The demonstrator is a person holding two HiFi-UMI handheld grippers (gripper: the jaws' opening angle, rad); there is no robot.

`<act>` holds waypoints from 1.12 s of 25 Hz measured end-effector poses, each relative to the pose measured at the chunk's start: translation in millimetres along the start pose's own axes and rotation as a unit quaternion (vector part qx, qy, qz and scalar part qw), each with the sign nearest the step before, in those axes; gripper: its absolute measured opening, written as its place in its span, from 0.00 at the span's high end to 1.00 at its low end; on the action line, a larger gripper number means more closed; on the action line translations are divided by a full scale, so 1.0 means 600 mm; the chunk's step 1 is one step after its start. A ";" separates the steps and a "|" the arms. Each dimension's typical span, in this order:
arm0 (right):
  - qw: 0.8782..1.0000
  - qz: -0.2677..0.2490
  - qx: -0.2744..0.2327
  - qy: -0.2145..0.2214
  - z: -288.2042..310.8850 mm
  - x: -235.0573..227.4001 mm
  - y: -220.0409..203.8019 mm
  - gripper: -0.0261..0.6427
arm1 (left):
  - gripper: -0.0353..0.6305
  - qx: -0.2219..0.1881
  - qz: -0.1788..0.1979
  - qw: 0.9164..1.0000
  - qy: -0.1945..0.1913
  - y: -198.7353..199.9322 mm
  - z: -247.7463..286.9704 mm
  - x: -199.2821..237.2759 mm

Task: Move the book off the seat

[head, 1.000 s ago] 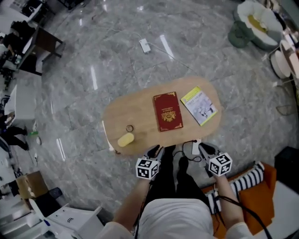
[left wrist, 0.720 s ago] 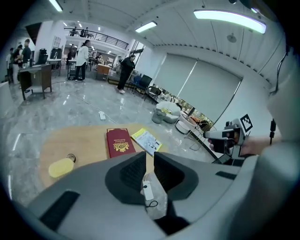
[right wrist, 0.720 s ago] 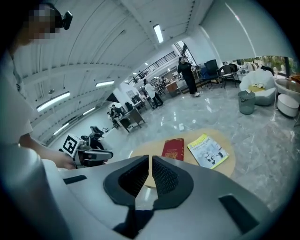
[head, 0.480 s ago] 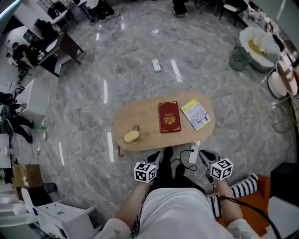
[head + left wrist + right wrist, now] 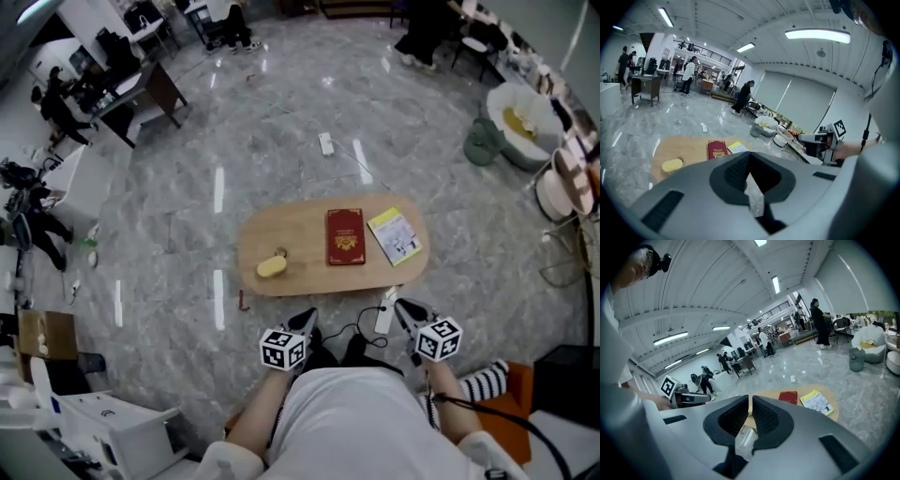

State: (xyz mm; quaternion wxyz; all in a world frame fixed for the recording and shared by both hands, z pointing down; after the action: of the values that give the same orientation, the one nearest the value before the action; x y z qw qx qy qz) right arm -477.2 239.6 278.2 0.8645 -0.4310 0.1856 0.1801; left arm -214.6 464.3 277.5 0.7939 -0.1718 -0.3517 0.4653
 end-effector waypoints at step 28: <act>0.998 0.015 -0.019 -0.062 0.036 0.122 0.002 0.89 | 0.94 0.012 0.028 0.998 -0.055 0.018 -0.081 0.075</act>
State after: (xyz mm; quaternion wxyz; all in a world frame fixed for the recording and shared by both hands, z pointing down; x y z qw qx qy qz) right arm -411.1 268.9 254.4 0.8632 -0.4325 0.1348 0.2229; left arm -172.0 511.4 255.1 0.7617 -0.1465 -0.3847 0.5003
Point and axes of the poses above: the fingertips, and each gripper's own axes: z forward along the fingers, x to its left, y out of its top, the point moved 10 cm from there along -z, backward along the fingers, and after that the axes turned 12 degrees about x, right-handed, at the moved point
